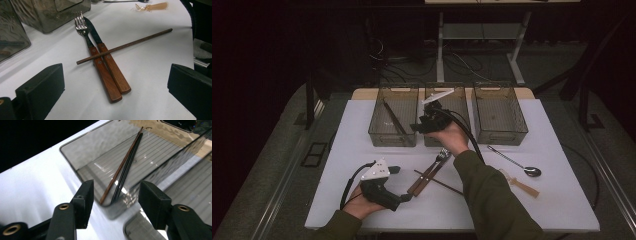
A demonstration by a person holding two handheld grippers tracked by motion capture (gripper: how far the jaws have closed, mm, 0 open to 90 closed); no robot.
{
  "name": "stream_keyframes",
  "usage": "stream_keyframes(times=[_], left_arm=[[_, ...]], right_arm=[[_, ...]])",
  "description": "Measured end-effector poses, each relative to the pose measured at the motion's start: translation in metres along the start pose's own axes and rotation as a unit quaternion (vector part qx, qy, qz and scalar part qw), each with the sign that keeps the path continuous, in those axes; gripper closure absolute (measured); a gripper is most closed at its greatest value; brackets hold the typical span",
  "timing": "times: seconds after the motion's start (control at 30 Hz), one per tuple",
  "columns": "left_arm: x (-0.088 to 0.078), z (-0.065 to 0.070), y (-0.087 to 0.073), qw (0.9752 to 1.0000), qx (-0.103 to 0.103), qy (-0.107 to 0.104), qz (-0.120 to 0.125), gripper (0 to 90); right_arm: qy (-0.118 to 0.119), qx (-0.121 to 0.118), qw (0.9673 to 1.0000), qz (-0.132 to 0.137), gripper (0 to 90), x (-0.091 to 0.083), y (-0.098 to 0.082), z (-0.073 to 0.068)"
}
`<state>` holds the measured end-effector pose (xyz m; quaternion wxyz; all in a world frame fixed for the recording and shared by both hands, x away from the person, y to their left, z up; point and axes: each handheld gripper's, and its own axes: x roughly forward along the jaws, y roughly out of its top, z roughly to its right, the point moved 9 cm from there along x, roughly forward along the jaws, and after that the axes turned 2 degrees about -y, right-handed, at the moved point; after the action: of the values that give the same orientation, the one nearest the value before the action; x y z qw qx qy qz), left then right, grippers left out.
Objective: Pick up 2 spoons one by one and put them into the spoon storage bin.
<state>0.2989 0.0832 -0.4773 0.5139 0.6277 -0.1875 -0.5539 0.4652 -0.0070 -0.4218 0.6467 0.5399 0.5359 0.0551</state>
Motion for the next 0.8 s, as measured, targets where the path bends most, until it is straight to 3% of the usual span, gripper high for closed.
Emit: stream_keyframes(times=[0.3,0.8], left_arm=[[0.000,-0.003,-0.002,1.0000,-0.001,0.005,0.000,0.0],[0.001,-0.007,-0.004,1.0000,-0.002,0.006,-0.001,0.0]], right_arm=[[0.018,-0.029,0.9994,0.009,38.6,-0.030,-0.027,0.000],[0.059,-0.045,0.9972,0.009,36.9,-0.065,-0.082,-0.011]])
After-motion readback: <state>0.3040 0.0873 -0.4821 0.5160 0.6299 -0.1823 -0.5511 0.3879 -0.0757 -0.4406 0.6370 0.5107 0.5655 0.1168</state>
